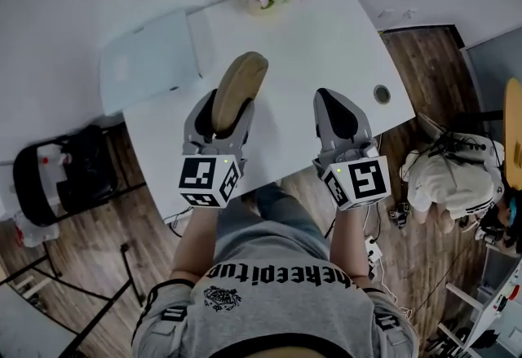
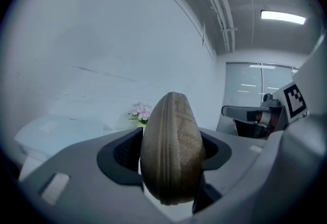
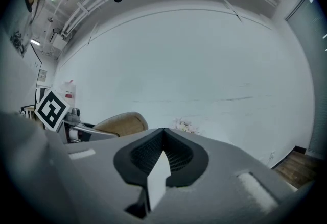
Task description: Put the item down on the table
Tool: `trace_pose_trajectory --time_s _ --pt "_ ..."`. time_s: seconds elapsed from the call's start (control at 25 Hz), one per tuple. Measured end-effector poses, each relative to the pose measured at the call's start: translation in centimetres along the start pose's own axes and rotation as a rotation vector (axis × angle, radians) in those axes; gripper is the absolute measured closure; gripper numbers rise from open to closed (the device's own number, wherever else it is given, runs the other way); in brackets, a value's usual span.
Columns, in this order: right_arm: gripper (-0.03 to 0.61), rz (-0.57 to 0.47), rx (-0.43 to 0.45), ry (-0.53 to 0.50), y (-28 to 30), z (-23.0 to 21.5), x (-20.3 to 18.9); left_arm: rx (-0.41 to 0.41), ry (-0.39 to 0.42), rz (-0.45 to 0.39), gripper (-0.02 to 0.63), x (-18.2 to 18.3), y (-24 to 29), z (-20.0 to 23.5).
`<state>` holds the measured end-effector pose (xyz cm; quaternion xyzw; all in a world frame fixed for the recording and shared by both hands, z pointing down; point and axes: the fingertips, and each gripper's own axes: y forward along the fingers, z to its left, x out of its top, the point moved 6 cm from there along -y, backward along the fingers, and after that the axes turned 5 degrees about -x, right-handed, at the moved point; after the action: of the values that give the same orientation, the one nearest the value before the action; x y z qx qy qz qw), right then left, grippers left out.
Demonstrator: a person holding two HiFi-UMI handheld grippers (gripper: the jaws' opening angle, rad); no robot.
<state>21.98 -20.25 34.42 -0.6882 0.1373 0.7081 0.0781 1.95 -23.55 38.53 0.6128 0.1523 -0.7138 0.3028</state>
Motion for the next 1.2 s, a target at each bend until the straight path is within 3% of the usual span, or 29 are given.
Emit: trace_pose_trajectory --time_s 0.4,0.68,1.2 --pt "0.578 0.041 0.057 0.01 1.5 -1.2 -1.4 0.066 -0.028 0.104 0.316 -3.9 1.7 0.5" --pt "0.578 0.071 0.091 0.008 2.5 -1.8 -2.2 0.109 -0.098 0.164 0.316 -7.0 2.4 1.2" --pt "0.578 0.095 0.133 0.015 3.9 -2.7 -3.3 0.172 -0.101 0.271 0.316 -10.8 3.9 1.7"
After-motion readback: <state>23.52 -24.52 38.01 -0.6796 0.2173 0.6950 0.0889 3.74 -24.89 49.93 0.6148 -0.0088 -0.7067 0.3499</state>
